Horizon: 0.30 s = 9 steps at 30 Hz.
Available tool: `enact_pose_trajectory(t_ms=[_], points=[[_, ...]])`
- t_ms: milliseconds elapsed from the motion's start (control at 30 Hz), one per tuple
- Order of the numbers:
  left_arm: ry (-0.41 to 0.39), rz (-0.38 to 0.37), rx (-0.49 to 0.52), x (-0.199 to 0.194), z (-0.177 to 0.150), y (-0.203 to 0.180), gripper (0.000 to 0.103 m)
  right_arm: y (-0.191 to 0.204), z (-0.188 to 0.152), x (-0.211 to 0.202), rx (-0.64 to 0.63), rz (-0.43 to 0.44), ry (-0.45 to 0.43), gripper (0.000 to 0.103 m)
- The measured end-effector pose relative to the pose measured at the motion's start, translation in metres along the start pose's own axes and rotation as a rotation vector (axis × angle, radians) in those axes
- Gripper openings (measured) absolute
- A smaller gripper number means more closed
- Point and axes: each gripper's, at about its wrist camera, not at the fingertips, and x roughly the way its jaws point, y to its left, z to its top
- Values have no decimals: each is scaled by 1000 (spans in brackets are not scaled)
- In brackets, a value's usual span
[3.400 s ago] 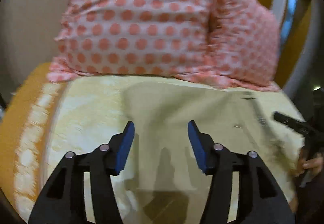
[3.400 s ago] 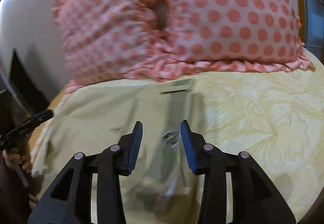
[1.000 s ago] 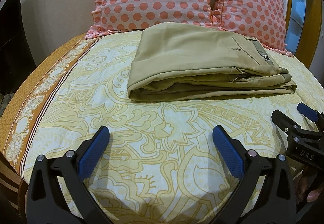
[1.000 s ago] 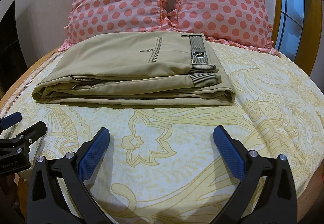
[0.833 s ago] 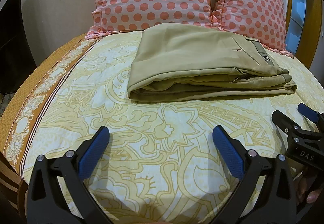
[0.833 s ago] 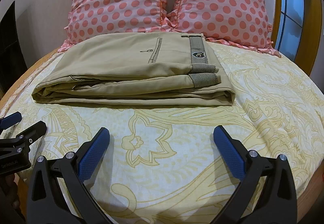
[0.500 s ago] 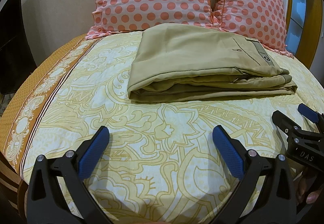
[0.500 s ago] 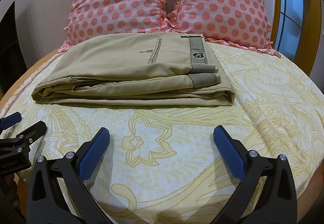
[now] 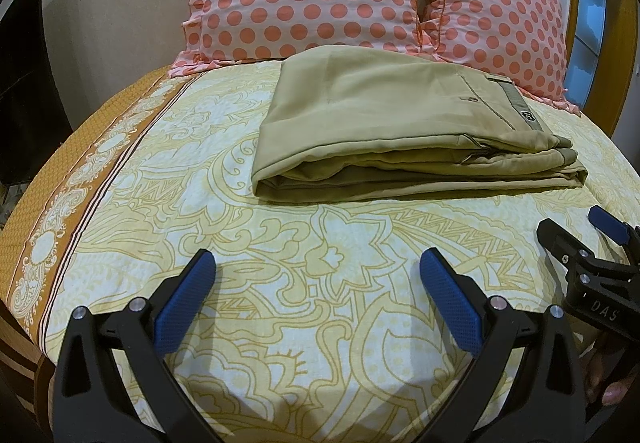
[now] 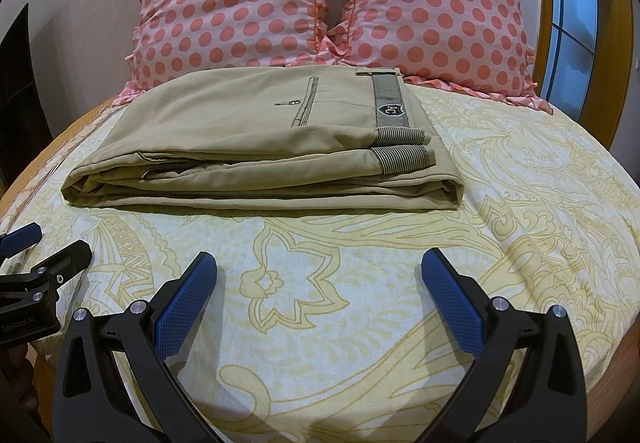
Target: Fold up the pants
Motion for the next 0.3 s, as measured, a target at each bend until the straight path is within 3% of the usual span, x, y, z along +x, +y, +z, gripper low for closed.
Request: enact_pose_trajectory(t_ms=[300], points=[[1,-2,2,1,1,0,101,0,0,0,1,-1,-1,102]])
